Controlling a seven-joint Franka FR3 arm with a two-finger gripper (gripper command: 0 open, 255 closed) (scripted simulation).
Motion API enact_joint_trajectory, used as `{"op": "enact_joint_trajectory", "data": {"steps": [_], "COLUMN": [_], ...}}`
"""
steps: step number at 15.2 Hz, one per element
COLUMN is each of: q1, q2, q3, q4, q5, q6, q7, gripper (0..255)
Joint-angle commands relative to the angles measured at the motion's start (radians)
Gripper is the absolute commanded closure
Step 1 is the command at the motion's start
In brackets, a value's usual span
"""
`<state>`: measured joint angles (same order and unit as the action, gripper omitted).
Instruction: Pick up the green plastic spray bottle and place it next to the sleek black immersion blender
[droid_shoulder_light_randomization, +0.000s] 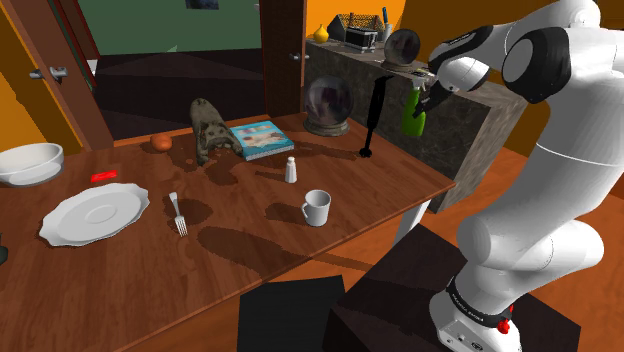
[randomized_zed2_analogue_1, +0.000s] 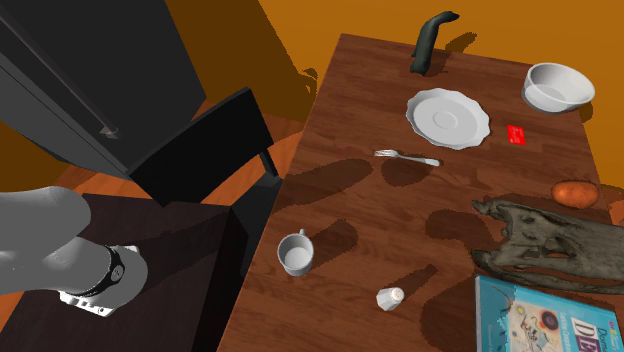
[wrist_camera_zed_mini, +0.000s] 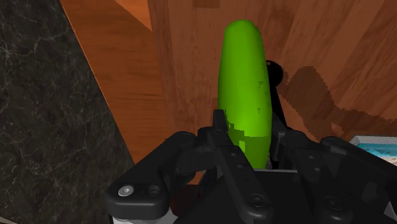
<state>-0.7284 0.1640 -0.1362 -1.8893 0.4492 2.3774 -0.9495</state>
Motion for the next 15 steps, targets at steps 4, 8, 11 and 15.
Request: {"op": "enact_joint_trajectory", "data": {"steps": [4, 8, 11, 15], "q1": [-0.001, -0.004, -0.007, -0.011], "q2": [0.027, 0.050, 0.069, 0.097], "q3": [0.007, 0.014, 0.020, 0.030], "q4": [-0.030, -0.053, -0.067, -0.083], "q5": [0.029, 0.055, 0.076, 0.107], "q6": [0.053, 0.095, 0.126, 0.165], "q7": [-0.032, -0.061, -0.084, -0.117], "gripper": [255, 255, 255, 255]}}
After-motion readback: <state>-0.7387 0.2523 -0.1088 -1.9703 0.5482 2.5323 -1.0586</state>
